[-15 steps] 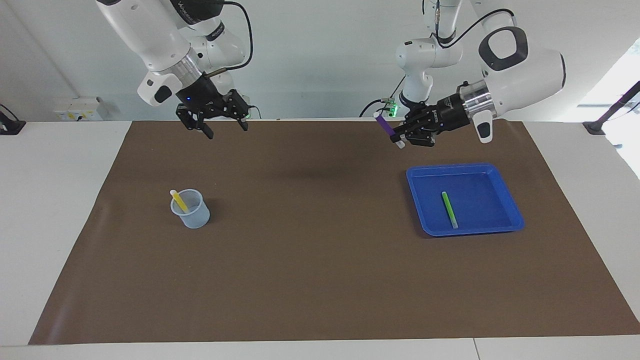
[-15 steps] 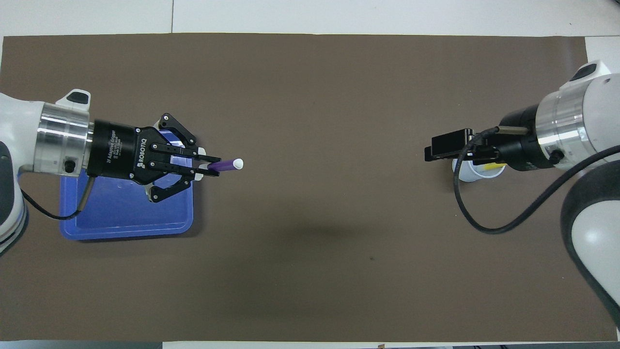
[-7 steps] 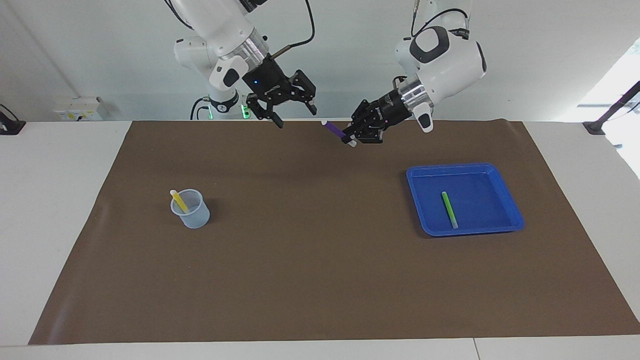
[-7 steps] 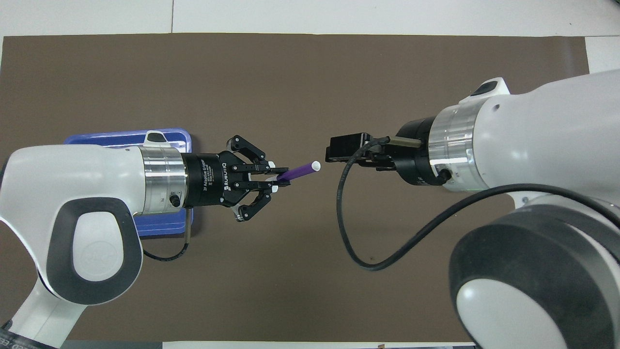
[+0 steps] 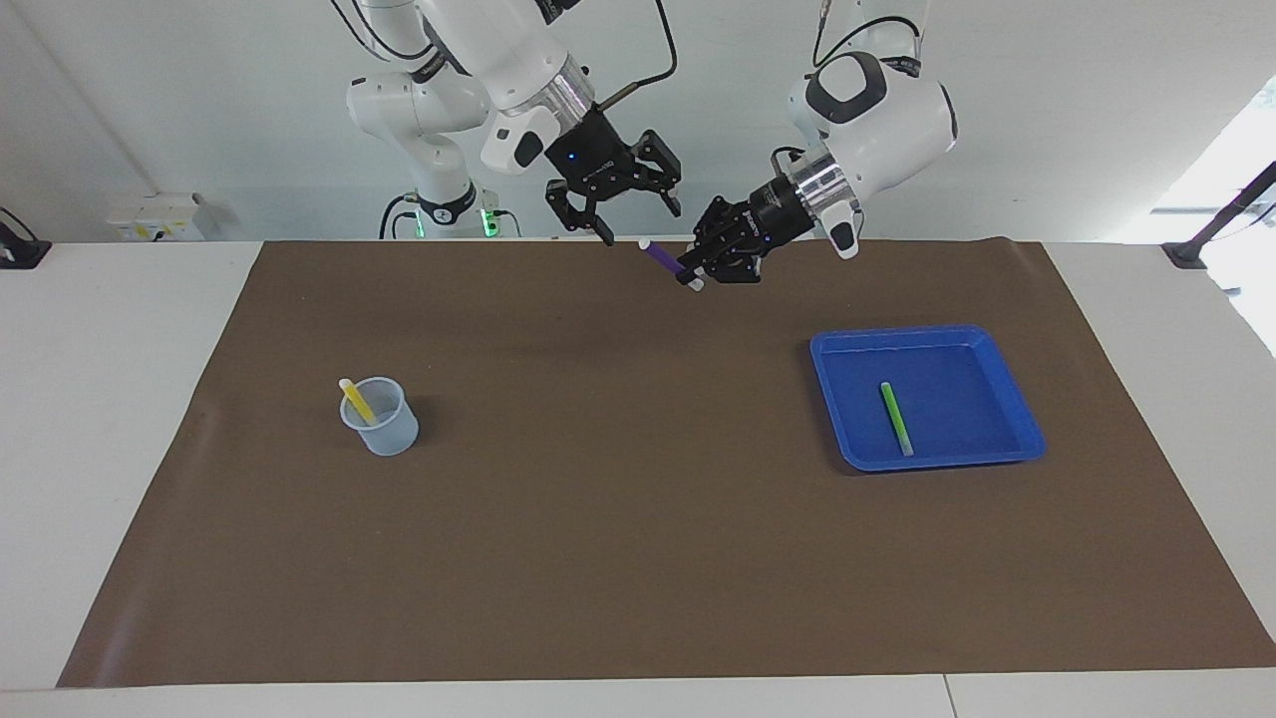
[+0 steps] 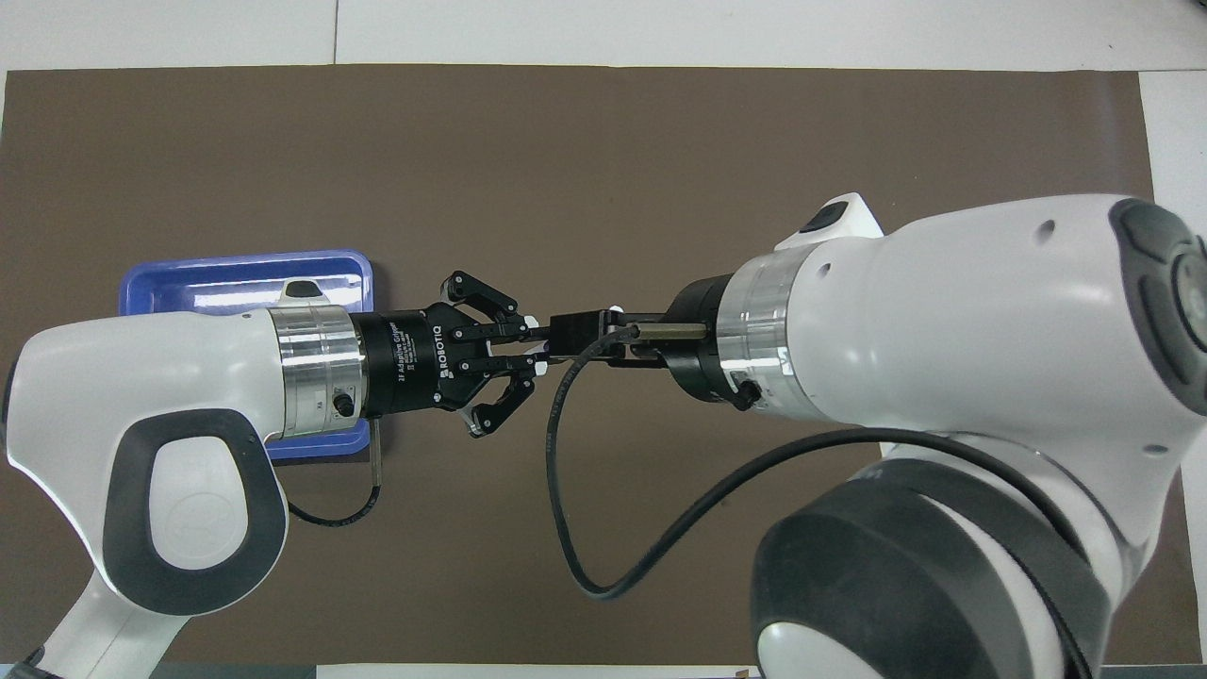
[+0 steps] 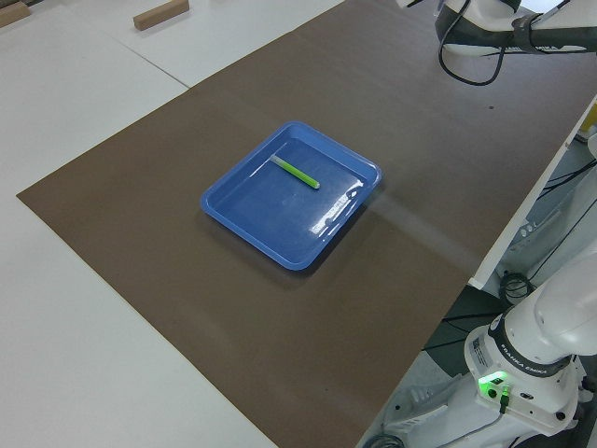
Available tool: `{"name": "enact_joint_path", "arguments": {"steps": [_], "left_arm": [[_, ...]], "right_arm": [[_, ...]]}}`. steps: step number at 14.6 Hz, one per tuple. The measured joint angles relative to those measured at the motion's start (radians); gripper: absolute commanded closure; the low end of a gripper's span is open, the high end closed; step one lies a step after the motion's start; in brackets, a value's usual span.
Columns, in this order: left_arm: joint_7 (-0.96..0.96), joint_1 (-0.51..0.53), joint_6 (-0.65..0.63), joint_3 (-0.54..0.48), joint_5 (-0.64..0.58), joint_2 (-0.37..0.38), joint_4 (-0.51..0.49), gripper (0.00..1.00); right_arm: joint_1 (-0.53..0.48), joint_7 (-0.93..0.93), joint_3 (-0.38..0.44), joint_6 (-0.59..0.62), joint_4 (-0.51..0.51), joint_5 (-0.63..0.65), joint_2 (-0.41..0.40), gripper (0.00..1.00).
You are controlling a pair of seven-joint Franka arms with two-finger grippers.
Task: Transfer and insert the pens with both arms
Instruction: 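Grasp the purple pen with the right gripper and open the left gripper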
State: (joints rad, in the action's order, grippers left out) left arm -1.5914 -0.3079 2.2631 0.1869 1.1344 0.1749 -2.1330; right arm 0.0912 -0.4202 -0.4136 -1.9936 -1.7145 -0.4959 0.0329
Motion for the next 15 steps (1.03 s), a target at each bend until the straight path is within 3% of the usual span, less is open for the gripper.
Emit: {"name": "enact_joint_path", "arguments": {"steps": [7, 15], "left_arm": [[0.005, -0.001, 0.000, 0.002, 0.001, 0.008, 0.000, 1.00], [0.006, -0.001, 0.000, 0.002, 0.001, 0.008, 0.000, 1.00]], "right_arm": [[0.001, 0.000, -0.004, -0.089, -0.013, 0.041, -0.028, 0.01], [0.003, 0.000, -0.004, -0.094, -0.012, 0.048, -0.032, 0.08]]}}
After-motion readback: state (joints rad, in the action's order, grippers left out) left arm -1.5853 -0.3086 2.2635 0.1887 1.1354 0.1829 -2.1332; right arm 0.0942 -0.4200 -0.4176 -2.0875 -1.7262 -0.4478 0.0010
